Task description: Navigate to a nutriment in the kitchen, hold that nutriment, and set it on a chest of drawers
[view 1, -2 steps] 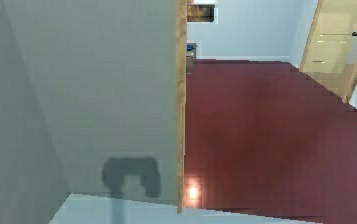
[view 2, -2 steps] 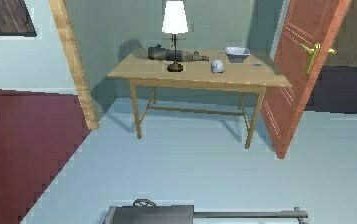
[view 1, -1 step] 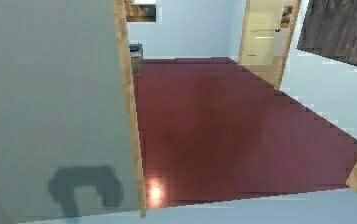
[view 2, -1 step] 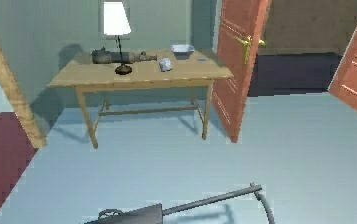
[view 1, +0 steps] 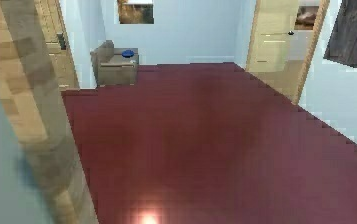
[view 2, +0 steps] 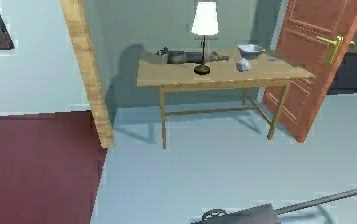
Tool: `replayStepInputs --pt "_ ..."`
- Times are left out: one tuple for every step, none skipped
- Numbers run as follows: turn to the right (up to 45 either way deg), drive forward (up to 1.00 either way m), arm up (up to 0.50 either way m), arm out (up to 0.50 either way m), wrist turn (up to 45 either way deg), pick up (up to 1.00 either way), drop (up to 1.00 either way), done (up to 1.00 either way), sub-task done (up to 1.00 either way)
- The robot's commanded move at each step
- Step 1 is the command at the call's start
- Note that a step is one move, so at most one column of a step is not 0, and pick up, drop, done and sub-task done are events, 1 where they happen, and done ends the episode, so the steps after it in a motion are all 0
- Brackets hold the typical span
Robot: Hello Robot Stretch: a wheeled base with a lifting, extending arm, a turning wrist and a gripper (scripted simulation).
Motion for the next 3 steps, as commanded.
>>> replayStepInputs --pt "24.0 0.00 0.00 0.00 0.0 0.00 0.00 0.00 0.00" --pt "0.0 1.00 0.00 0.00 0.0 0.00 0.00 0.00 0.00" --pt "0.0 1.00 0.00 0.00 0.0 0.00 0.00 0.00 0.00"
